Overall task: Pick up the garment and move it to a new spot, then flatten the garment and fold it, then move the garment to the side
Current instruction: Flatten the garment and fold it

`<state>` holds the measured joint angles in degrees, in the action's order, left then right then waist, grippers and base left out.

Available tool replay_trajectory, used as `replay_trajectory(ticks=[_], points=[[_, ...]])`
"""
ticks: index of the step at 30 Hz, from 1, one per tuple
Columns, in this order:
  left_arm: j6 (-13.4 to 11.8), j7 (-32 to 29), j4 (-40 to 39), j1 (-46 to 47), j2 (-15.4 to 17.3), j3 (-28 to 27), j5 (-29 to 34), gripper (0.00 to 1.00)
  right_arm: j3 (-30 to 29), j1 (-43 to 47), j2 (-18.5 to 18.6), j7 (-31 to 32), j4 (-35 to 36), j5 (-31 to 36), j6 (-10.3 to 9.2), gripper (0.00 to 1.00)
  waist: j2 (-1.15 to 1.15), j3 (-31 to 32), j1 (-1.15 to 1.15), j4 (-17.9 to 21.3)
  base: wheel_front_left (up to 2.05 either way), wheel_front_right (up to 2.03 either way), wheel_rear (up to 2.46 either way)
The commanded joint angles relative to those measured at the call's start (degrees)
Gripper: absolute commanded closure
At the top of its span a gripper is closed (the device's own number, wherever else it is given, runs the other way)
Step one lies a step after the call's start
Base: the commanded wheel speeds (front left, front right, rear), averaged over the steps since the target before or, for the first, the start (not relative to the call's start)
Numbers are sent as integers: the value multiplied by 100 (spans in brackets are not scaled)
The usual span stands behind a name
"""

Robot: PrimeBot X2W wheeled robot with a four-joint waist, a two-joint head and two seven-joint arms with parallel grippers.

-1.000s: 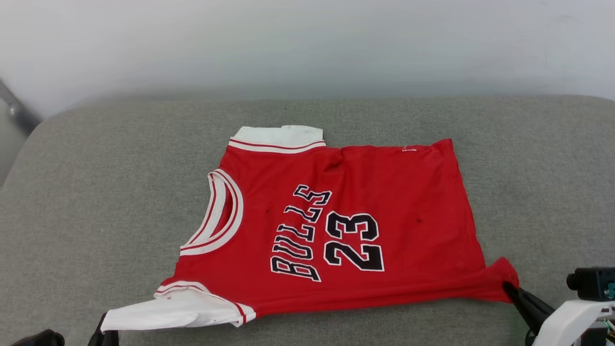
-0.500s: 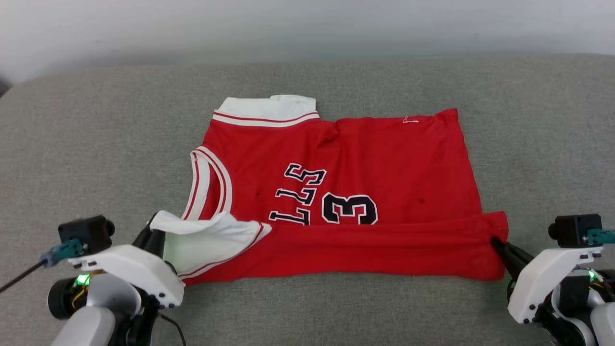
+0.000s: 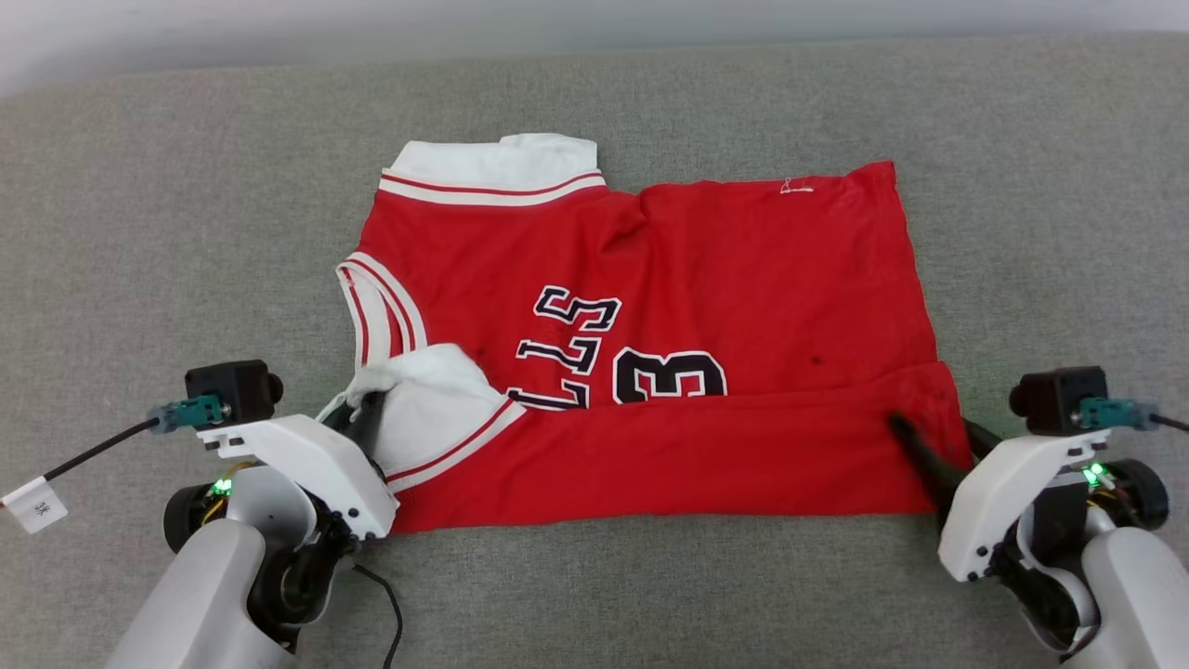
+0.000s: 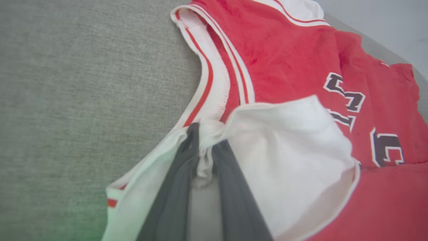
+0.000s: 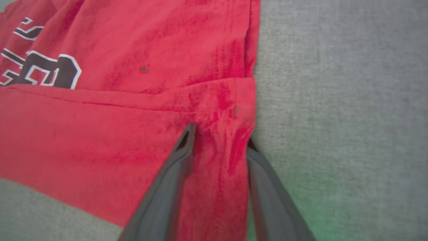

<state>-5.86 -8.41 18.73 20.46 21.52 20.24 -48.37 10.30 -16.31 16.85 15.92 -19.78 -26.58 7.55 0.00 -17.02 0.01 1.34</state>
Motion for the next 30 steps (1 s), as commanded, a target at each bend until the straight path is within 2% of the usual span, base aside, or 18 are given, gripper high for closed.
replay_trajectory(ticks=[1, 7, 14, 17, 23, 27, 30], points=[[75, -5, 144, 60, 5, 27, 6, 0, 99, 43, 17, -66, -175, -53, -13, 0, 0, 49, -1, 14, 0, 0, 0], [152, 221, 402, 57, 85, -91, -14, 0, 177, 181, 129, -799, -37, -195, -11, 0, 0, 378, -1, 20, 0, 0, 0], [74, 205, 27, -109, 483, -124, 147, 0, -95, 549, 179, -1797, 478, -65, -11, 0, 0, 999, -1, 70, 0, 0, 0], [124, -216, -297, -200, 767, -31, 148, 0, -328, 781, 117, -1943, 759, 164, -11, 0, 0, 1220, -1, 80, 0, 0, 0], [224, -1697, -913, -395, 1550, 284, 6, 0, -659, 1300, -107, -1775, 1481, 669, -11, 0, 0, 1371, -1, 166, 0, 0, 0], [74, -2567, -1151, -631, 1861, 384, -269, 0, -759, 1540, -290, -1609, 1953, 867, -11, 0, 0, 1256, -1, 295, 0, 0, 0], [-63, -2865, -1167, -781, 1918, 432, -363, 0, -795, 1631, -425, -1518, 2206, 953, -11, 0, 0, 1082, -1, 401, 0, 0, 0]])
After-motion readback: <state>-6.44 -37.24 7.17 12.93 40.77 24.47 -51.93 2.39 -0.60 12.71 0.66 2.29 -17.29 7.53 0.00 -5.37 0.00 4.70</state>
